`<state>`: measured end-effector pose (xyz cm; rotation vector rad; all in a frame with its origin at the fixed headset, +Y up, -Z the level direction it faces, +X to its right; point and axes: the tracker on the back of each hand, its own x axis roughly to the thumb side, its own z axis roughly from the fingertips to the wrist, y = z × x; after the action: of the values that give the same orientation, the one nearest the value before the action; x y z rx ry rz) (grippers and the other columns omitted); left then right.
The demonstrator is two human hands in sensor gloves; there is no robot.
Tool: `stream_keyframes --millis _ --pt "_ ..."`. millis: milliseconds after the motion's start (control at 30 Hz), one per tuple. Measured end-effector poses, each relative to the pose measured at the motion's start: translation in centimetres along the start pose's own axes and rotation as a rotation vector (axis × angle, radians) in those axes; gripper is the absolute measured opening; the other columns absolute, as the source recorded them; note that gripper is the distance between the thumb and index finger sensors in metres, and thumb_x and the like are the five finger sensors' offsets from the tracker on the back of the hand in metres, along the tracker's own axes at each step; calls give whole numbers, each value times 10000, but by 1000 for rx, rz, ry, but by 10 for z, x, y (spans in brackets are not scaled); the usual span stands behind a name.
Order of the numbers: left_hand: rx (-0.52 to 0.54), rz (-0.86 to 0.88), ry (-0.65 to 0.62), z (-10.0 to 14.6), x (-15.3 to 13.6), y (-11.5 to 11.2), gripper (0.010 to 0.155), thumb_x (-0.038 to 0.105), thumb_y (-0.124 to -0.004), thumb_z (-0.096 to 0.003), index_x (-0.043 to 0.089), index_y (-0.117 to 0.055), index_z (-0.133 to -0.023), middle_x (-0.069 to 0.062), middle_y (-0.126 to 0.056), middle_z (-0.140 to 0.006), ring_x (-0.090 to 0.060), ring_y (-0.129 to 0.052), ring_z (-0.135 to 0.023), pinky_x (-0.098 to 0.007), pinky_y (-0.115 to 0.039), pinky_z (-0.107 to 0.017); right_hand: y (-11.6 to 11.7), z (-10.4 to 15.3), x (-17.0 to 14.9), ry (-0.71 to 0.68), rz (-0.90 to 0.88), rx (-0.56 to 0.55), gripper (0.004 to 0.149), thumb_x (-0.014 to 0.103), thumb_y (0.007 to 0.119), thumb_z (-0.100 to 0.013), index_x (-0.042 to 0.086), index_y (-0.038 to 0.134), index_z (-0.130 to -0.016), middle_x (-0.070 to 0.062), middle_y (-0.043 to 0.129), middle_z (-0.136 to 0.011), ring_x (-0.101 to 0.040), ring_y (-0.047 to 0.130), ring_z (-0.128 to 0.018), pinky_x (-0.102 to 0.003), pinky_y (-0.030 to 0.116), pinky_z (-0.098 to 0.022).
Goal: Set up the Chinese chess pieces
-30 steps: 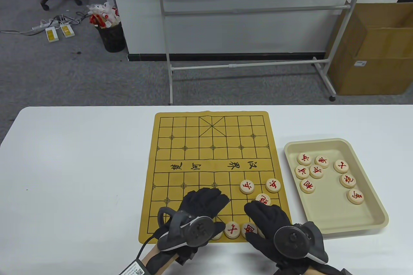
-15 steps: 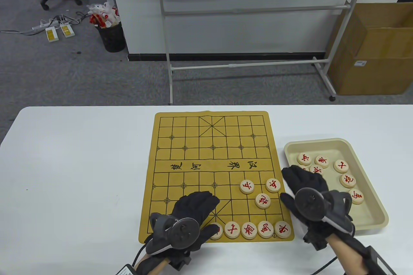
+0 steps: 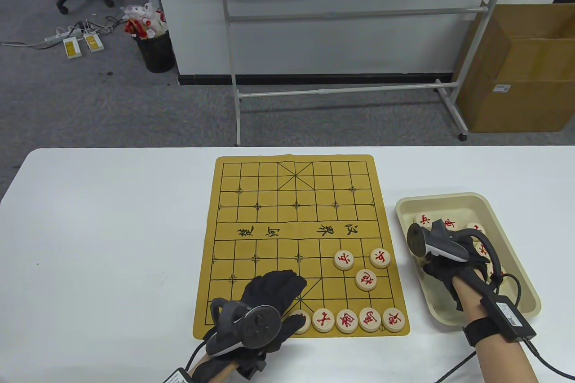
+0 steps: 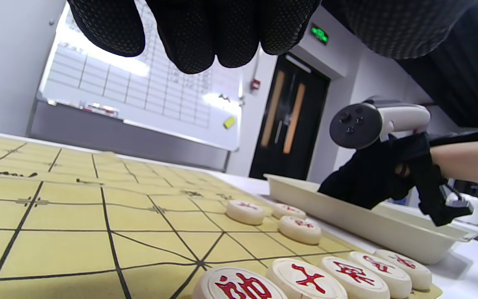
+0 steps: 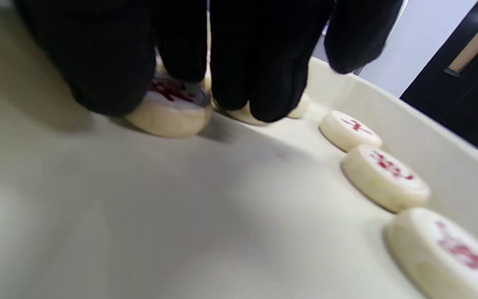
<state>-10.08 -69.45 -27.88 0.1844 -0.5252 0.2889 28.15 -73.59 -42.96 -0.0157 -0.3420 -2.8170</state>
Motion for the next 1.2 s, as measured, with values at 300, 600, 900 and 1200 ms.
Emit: stream_keyframes --millis 300,600,900,1200 --pt "8 -6 4 0 -1 0 759 576 -708 -375 290 -525 -1054 -24 -591 -1125 -283 -676 -1048 -586 -614 -754 7 0 -3 79 -67 17 758 466 882 -391 167 651 -1047 -92 873 -965 -271 979 -774 -538 708 -698" --pt "9 -7 -8 0 5 -3 761 574 -712 -374 290 -523 -1054 -23 -587 -1125 -286 -674 -1049 -586 -613 -755 -29 29 -1 107 -17 -104 524 464 881 -385 236 830 -855 -23 926 -775 -197 993 -589 -534 725 -679" --pt "64 23 -50 3 18 -1 862 578 -735 -363 282 -377 -1090 -20 -567 -1128 -274 -676 -1043 -572 -625 -757 -77 139 71 -268 -732 -361 497 464 881 -408 226 859 -844 -46 925 -754 -217 983 -568 -544 729 -660" --pt "103 11 -135 7 35 -3 839 577 -786 -333 325 -456 -1062 14 -608 -1100 -240 -716 -1017 -548 -655 -755 -47 147 119 -464 -1076 -116 532 463 893 -400 161 849 -837 -55 1001 -699 -209 1069 -512 -539 770 -630"
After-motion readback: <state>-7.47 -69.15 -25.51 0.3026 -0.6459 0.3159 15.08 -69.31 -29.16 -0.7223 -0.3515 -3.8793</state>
